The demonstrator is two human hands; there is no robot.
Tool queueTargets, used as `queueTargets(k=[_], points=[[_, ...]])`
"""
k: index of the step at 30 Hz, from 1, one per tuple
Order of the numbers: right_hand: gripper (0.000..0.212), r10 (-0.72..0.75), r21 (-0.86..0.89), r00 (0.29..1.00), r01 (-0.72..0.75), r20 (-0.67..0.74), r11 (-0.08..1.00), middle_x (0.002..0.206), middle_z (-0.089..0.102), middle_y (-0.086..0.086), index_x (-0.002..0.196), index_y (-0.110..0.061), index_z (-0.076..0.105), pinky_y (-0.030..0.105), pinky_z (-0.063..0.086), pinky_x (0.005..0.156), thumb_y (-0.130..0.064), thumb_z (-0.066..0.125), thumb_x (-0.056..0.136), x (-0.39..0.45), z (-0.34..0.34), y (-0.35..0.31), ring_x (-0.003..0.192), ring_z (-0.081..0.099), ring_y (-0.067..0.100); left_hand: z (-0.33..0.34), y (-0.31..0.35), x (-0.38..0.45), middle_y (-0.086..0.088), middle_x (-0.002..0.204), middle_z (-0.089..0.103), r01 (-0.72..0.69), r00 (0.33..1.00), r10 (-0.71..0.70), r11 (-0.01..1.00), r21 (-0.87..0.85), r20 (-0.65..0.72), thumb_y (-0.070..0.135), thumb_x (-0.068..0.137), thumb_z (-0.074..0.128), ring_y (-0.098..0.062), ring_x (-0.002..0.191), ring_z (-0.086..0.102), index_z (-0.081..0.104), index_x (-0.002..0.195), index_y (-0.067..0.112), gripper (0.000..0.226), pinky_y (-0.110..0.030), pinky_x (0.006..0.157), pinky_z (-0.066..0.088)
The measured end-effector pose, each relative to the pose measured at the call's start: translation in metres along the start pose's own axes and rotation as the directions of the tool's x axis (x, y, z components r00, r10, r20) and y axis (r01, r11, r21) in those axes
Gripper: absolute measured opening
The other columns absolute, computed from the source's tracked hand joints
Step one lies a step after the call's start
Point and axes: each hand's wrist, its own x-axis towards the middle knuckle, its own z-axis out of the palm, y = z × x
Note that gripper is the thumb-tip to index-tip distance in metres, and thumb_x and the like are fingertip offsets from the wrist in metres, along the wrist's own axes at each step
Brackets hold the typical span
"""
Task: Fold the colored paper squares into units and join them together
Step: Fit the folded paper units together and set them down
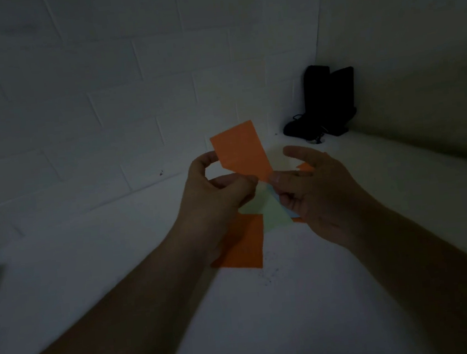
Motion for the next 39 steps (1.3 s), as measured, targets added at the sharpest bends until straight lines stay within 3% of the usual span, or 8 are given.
queueTargets(k=[6,9,13,27,32,35,39], points=[[0.062,-0.005,0.001,1.000,0.005,-0.008,1.000,0.079,0.069,0.009,0.139,-0.017,0.051,0.027,0.055,0.069,0.007,0.071,0.085,0.0006,-0.0010,0.0002,0.073,0.066,0.015,-0.0046,-0.0014,0.0053,-0.009,0.088,0.075,0.008,1.000,-0.009,0.999,-0.031,-0.026,0.002,0.088,0.076,-0.023,0.088,0.072,0.049,0.136,0.020,0.058,-0.047,0.099,0.058],[0.061,0.003,0.001,1.000,-0.003,-0.007,1.000,0.074,0.069,0.007,0.139,-0.017,0.051,0.027,0.055,0.068,0.006,0.070,0.086,0.0005,-0.0021,-0.0010,0.071,0.065,0.014,-0.0049,-0.0007,0.0042,-0.012,0.090,0.076,-0.004,1.000,0.003,0.999,-0.034,-0.018,0.002,0.088,0.076,-0.023,0.088,0.072,0.048,0.135,0.021,0.058,-0.043,0.097,0.059],[0.062,0.008,0.003,1.000,-0.008,-0.011,1.000,0.079,0.068,0.009,0.141,-0.017,0.049,0.027,0.054,0.068,0.006,0.069,0.087,0.0001,-0.0032,-0.0020,0.072,0.064,0.016,-0.0081,-0.0005,0.0059,-0.004,0.082,0.073,0.001,0.998,-0.006,0.997,-0.081,-0.060,0.001,0.089,0.075,-0.018,0.083,0.072,0.049,0.132,0.022,0.054,-0.036,0.092,0.061],[0.062,0.025,0.037,1.000,-0.025,0.009,0.999,0.082,0.066,0.012,0.143,-0.016,0.048,0.027,0.055,0.069,0.005,0.068,0.088,-0.0001,-0.0052,-0.0032,0.075,0.063,0.019,-0.0095,0.0033,0.0050,-0.007,0.080,0.067,-0.056,0.998,0.054,0.994,-0.097,-0.027,-0.004,0.091,0.069,-0.019,0.079,0.067,0.051,0.129,0.025,0.050,-0.030,0.085,0.061],[0.061,0.035,0.032,0.999,-0.035,0.001,0.999,0.071,0.063,0.008,0.142,-0.017,0.049,0.025,0.054,0.065,0.004,0.069,0.088,0.0004,-0.0056,-0.0043,0.068,0.062,0.016,-0.0108,0.0017,0.0042,0.000,0.074,0.070,-0.170,0.984,0.174,0.980,0.103,-0.030,0.002,0.092,0.071,-0.020,0.084,0.072,0.053,0.125,0.029,0.047,-0.043,0.094,0.059],[0.059,0.042,0.036,0.999,-0.042,0.001,0.998,0.071,0.060,0.009,0.140,-0.017,0.051,0.025,0.052,0.063,0.005,0.068,0.088,0.0008,-0.0059,-0.0036,0.068,0.059,0.016,-0.0101,0.0009,0.0041,0.002,0.069,0.068,-0.201,0.975,0.211,0.972,0.125,-0.069,-0.002,0.089,0.071,-0.022,0.081,0.072,0.054,0.124,0.028,0.049,-0.051,0.096,0.059],[0.061,0.038,0.022,0.999,-0.038,0.012,0.999,0.078,0.061,0.012,0.140,-0.017,0.050,0.026,0.052,0.065,0.005,0.069,0.087,0.0000,-0.0064,-0.0036,0.072,0.058,0.017,-0.0110,0.0035,0.0033,0.000,0.066,0.066,-0.211,0.971,0.222,0.970,0.120,-0.092,-0.006,0.086,0.069,-0.026,0.081,0.073,0.055,0.123,0.029,0.054,-0.047,0.093,0.061]])
